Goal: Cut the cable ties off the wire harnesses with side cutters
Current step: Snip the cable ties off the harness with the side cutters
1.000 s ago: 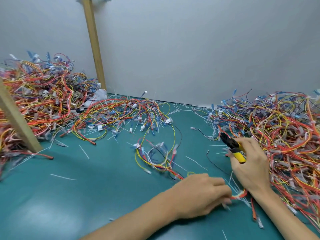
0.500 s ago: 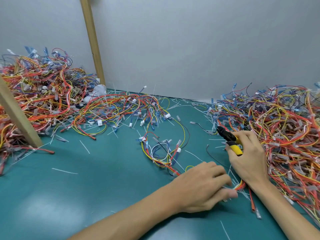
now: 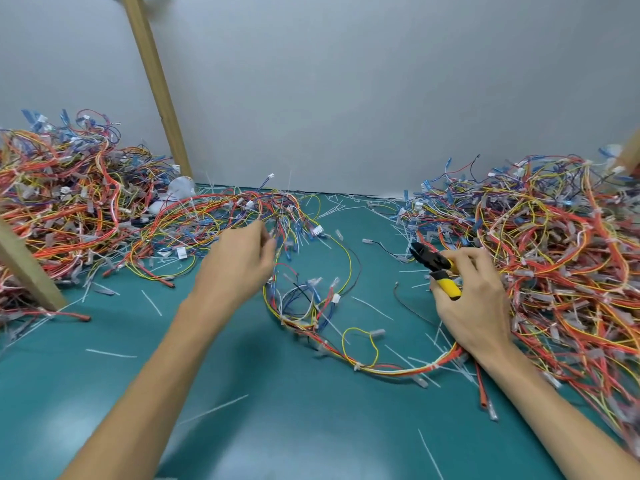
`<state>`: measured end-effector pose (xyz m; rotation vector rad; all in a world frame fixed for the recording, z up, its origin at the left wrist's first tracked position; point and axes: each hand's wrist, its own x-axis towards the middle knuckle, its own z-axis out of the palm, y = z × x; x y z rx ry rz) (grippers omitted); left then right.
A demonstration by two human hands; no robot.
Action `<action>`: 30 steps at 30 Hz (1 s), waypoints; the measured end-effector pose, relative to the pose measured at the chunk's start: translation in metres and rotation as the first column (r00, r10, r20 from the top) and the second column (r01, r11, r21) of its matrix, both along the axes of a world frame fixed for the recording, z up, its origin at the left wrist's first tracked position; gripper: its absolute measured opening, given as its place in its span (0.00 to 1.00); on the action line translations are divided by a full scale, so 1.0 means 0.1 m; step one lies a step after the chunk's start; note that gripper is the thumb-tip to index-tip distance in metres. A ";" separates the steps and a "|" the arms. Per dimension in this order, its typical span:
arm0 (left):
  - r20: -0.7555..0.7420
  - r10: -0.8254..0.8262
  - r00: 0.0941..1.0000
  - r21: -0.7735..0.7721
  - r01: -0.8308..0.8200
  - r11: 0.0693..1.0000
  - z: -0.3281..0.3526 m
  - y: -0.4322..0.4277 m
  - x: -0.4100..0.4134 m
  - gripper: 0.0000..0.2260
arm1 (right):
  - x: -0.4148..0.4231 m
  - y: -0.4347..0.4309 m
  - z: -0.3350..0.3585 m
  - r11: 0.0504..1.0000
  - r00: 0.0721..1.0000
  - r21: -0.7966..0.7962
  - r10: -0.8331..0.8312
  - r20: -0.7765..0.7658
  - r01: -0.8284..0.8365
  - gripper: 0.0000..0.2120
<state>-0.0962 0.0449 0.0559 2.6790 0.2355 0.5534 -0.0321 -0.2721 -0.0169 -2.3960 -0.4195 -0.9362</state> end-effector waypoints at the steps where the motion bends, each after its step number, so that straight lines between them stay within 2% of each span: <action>1: -0.012 -0.051 0.999 0.006 0.051 0.999 0.01 -0.04 -0.03 0.06 | 0.00 0.00 0.00 1.000 1.000 -0.006 0.003 0.000 -0.003 0.20; 4: -0.010 -0.323 0.946 0.002 0.323 0.946 0.03 -0.31 -0.08 0.03 | -0.01 0.01 0.01 1.000 1.000 -0.015 0.014 -0.002 -0.015 0.20; 6: -0.074 -0.436 0.897 0.037 0.439 0.898 -0.01 -0.49 -0.01 0.05 | -0.02 0.02 0.02 1.000 1.000 -0.022 0.018 -0.008 -0.018 0.20; 8: -0.234 -0.398 0.887 0.143 0.436 0.889 -0.06 -0.62 0.10 0.06 | -0.03 0.02 0.03 0.999 1.000 -0.026 0.020 -0.010 -0.020 0.20; 11: -0.456 -0.185 0.870 0.358 0.370 0.857 -0.12 -0.75 0.23 0.08 | -0.04 0.02 0.04 0.999 1.000 -0.021 0.025 -0.008 -0.025 0.19; 15: -0.503 -0.108 0.858 0.441 0.362 0.821 -0.13 -0.90 0.34 0.02 | -0.05 0.02 0.04 1.000 1.000 -0.020 0.023 -0.006 -0.023 0.20; 17: -0.512 -0.117 0.851 0.444 0.379 0.812 -0.12 -0.93 0.39 0.03 | -0.06 0.02 0.04 0.999 1.000 -0.031 0.020 -0.013 -0.021 0.21; 20: -0.557 -0.132 0.820 0.377 0.392 0.839 -0.12 -0.93 0.48 0.08 | -0.07 0.02 0.06 0.999 1.000 -0.041 0.020 -0.016 -0.021 0.21; 24: -0.574 -0.240 0.783 0.126 0.375 0.919 0.11 -0.82 0.63 0.08 | -0.08 0.02 0.08 0.999 1.000 -0.054 0.001 -0.010 -0.001 0.22; 27: -0.536 -0.359 0.764 0.007 0.429 0.903 0.51 -0.72 0.69 0.06 | -0.07 0.01 0.09 0.998 0.999 -0.040 -0.039 0.001 0.039 0.22; 30: -0.509 -0.417 0.753 -0.026 0.471 0.882 0.87 -0.69 0.64 0.07 | -0.06 -0.01 0.09 0.998 0.997 -0.021 -0.067 -0.037 0.066 0.20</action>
